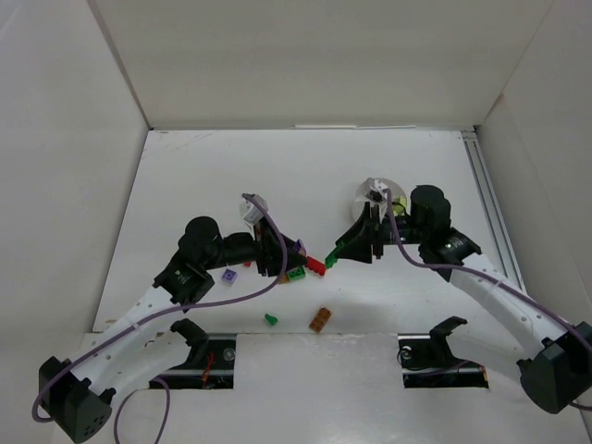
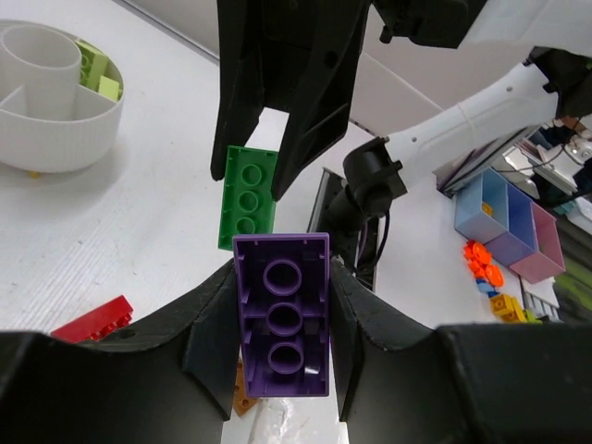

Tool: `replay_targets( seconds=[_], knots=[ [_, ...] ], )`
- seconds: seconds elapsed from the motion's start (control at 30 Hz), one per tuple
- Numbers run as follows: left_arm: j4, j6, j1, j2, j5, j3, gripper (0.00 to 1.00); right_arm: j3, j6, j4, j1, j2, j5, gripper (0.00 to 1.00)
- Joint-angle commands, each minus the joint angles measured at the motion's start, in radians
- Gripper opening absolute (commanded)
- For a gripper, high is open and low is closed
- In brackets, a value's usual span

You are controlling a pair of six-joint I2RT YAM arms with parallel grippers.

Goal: Sort the legos into containers by color

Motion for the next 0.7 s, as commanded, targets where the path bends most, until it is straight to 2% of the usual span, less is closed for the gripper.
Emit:
replay_targets(
  seconds=[0.0, 0.1, 0.13, 0.17, 0.2, 0.23, 0.27, 0.33, 0.37, 0.47, 0.53, 0.57, 0.67],
  knots=[
    [0.002, 0.031, 0.003, -0.023, -0.044, 0.059, 0.00, 0.001, -0.129, -0.132, -0.049, -0.050, -0.005, 0.01],
    [-0.037, 0.011, 0.003, -0.005, -0.110, 0.081, 0.00, 0.083, -0.220, -0.335, -0.068, -0.060, 0.176, 0.01],
    [-0.062, -0.011, 0.003, 0.009, -0.192, 0.095, 0.00, 0.102, -0.220, -0.364, -0.068, -0.060, 0.324, 0.01],
    [-0.141, -0.026, 0.003, 0.024, -0.248, 0.133, 0.00, 0.132, -0.220, -0.388, -0.068, -0.048, 0.400, 0.01],
    [-0.234, -0.066, 0.003, 0.066, -0.370, 0.154, 0.00, 0.143, -0.207, -0.401, -0.068, -0.048, 0.525, 0.01],
    [-0.235, -0.090, 0.003, 0.089, -0.435, 0.179, 0.00, 0.154, -0.187, -0.410, -0.068, -0.048, 0.593, 0.01],
    [-0.322, -0.104, 0.003, 0.109, -0.487, 0.200, 0.00, 0.163, -0.167, -0.410, -0.068, -0.048, 0.657, 0.01],
    [-0.378, -0.147, 0.003, 0.155, -0.579, 0.227, 0.00, 0.177, -0.113, -0.383, -0.068, -0.037, 0.780, 0.02],
    [-0.398, -0.160, 0.003, 0.166, -0.643, 0.240, 0.00, 0.186, -0.090, -0.373, -0.068, -0.025, 0.907, 0.02],
    [-0.428, -0.196, 0.003, 0.180, -0.720, 0.240, 0.00, 0.197, 0.036, -0.360, -0.068, 0.012, 1.140, 0.03],
    [-0.429, -0.215, 0.003, 0.189, -0.750, 0.240, 0.00, 0.197, 0.121, -0.318, -0.029, 0.041, 1.237, 0.03],
    [-0.429, -0.215, 0.003, 0.189, -0.765, 0.240, 0.00, 0.197, 0.151, -0.306, -0.011, 0.052, 1.337, 0.03],
    [-0.429, -0.224, 0.003, 0.199, -0.785, 0.231, 0.00, 0.186, 0.230, -0.277, 0.040, 0.114, 1.443, 0.03]
  ],
)
